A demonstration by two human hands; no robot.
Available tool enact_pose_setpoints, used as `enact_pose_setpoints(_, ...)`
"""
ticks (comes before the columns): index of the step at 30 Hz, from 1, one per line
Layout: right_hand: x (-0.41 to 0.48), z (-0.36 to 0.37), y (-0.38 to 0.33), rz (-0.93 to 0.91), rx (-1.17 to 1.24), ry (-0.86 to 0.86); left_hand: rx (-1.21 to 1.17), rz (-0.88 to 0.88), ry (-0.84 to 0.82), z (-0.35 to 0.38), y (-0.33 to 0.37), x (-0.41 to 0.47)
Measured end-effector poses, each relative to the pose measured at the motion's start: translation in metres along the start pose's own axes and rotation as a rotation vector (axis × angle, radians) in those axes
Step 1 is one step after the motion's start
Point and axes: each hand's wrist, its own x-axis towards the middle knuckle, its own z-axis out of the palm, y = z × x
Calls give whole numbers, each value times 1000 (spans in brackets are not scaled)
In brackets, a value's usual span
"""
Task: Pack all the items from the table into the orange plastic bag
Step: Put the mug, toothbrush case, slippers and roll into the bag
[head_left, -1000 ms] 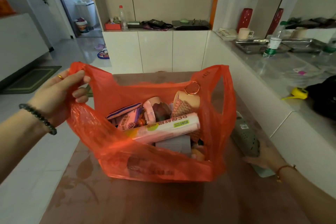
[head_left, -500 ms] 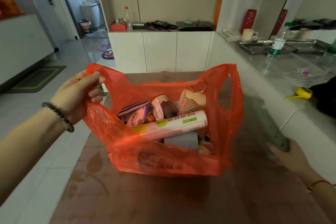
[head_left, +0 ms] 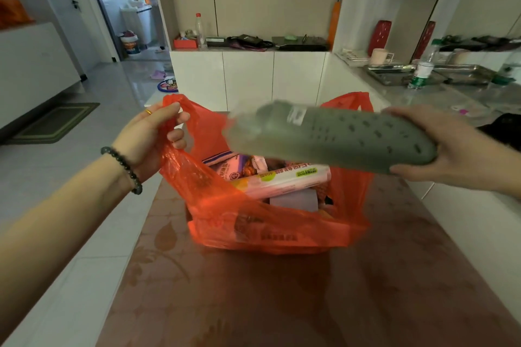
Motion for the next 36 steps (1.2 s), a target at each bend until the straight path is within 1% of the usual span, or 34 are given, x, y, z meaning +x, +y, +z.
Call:
enact_pose_setpoints(2,0,23,-7,28,12,-99,-2,6,-32,-1,0,-5)
enact_pose_setpoints(6,20,76,-25,42,104,-170,-15,-2,-55,-2,2,-9)
enact_pose_setpoints(9,47,111,-30,50,171,-164,-20,-13,-77,0,3,-9)
enact_pose_setpoints(12,72,136,-28,87,99,-127,-2,-11,-69,0,3,-10)
enact_pose_setpoints(14,81,139,-26,144,29,-109,3,-9,-62,-2,3,-10)
enact_pose_setpoints(15,82,136,-26,160,7,-74,4,-8,-60,-3,3,-10)
enact_pose_setpoints(16,82,130,-25,147,-17,15,3,-8,-57,-4,3,-10)
enact_pose_setpoints(18,80,113,-21,118,-153,280,-3,-4,-51,-8,1,-9)
enact_pose_setpoints(19,79,103,-17,139,-256,400,-1,-1,-50,-9,1,-8)
enact_pose_setpoints(20,78,90,-12,203,-336,467,1,4,-51,-10,0,-7)
enact_pose_setpoints(21,77,77,-5,313,-358,470,3,8,-57,-11,0,-6)
enact_pose_setpoints(22,77,65,3,449,-319,416,3,11,-63,-11,0,-4)
enact_pose_setpoints(24,75,45,19,689,-125,172,6,12,-64,-10,0,-1)
enact_pose_setpoints(25,72,37,21,765,-8,6,4,10,-63,-10,1,1)
enact_pose_setpoints(26,71,31,23,785,99,-122,2,8,-60,-9,0,3)
enact_pose_setpoints(27,70,26,27,790,171,-170,-2,4,-56,-8,0,5)
enact_pose_setpoints(28,70,20,30,797,232,-152,0,5,-51,-7,0,7)
enact_pose_setpoints(32,77,-7,37,870,460,47,32,27,-70,-6,0,13)
enact_pose_setpoints(33,80,-12,37,889,519,67,30,31,-68,-7,2,14)
enact_pose_setpoints(36,89,-14,32,926,806,121,22,35,-44,-8,6,15)
